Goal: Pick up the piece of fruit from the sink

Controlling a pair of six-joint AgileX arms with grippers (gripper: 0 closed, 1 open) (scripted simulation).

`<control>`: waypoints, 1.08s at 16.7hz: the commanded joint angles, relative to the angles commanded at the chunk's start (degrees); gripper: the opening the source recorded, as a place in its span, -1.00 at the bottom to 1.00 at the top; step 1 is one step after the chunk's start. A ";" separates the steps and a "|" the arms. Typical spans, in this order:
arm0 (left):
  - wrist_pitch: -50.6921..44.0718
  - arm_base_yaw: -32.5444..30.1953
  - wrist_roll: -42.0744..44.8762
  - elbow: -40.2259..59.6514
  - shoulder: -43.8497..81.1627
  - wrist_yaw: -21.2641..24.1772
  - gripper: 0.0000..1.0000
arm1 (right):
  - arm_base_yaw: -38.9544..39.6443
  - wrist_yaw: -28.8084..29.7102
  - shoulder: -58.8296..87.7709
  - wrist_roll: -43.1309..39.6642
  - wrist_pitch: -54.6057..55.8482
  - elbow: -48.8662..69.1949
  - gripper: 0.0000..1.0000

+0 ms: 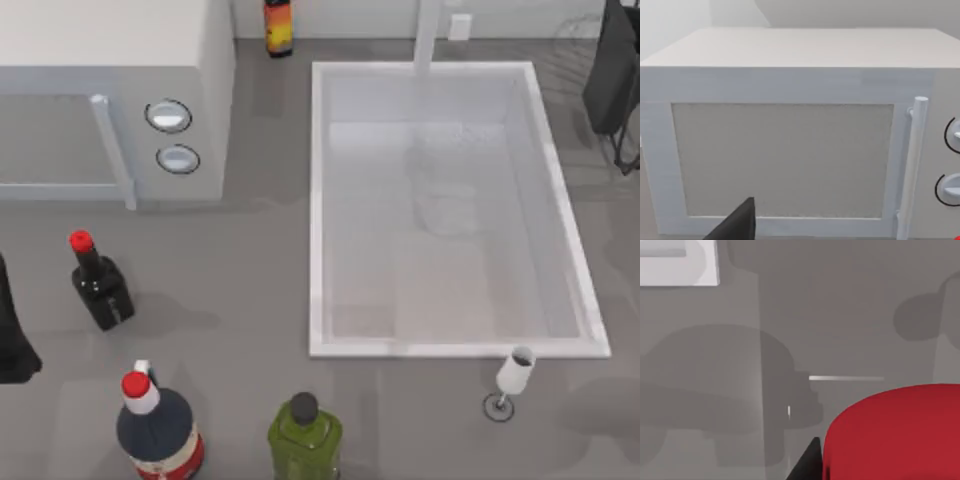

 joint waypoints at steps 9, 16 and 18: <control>0.00 0.00 0.00 0.00 0.00 0.00 1.00 | 0.02 -0.01 1.45 0.07 6.32 -5.85 -0.85; 0.00 0.00 0.00 0.00 0.00 0.00 1.00 | 0.02 -0.01 1.45 0.07 6.32 -5.85 0.21; 0.00 0.00 0.00 0.00 0.00 0.00 1.00 | 0.02 -0.01 1.45 0.07 6.32 -5.85 0.51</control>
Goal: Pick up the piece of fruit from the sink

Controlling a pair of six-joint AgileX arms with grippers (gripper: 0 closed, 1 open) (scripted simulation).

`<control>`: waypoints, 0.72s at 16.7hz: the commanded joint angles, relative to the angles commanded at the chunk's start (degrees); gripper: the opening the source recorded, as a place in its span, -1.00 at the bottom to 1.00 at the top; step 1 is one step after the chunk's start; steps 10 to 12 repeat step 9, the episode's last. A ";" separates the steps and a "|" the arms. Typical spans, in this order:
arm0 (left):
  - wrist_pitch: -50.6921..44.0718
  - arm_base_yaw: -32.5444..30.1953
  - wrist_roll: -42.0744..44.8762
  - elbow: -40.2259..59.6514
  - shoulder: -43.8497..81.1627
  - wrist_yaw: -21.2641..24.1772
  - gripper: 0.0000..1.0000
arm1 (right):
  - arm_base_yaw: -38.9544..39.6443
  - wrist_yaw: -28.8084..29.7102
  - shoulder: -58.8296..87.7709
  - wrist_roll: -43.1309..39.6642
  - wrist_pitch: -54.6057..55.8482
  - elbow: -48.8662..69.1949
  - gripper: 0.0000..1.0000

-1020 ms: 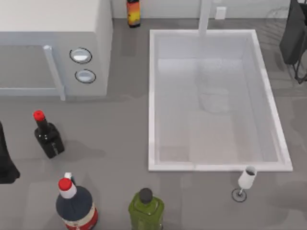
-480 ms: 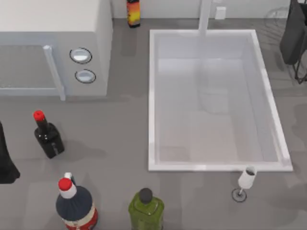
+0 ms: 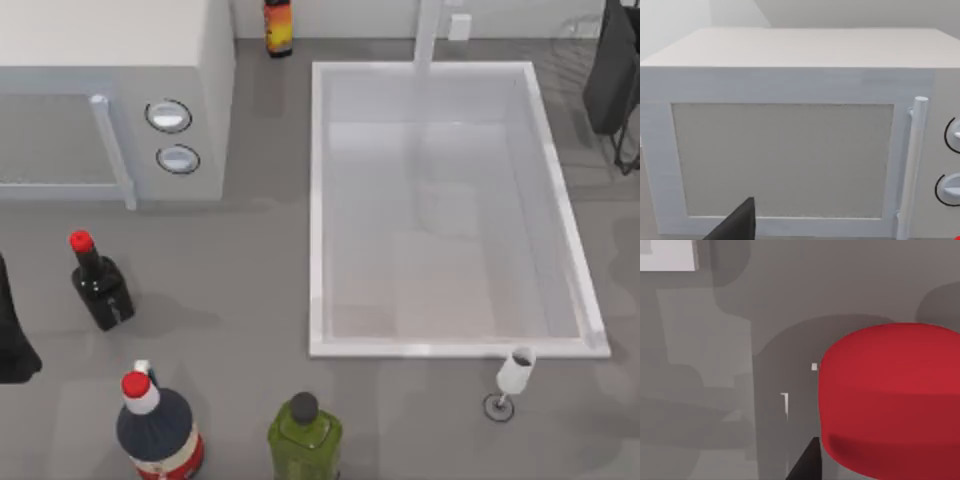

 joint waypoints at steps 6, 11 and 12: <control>0.00 0.00 0.00 0.00 0.00 0.00 1.00 | 0.00 0.00 0.00 0.00 0.00 0.00 1.00; 0.00 0.00 0.00 0.00 0.00 0.00 1.00 | 0.00 0.00 0.00 0.00 0.00 0.00 1.00; 0.00 0.00 0.00 0.00 0.00 0.00 1.00 | 0.00 0.00 0.00 0.00 0.00 0.00 1.00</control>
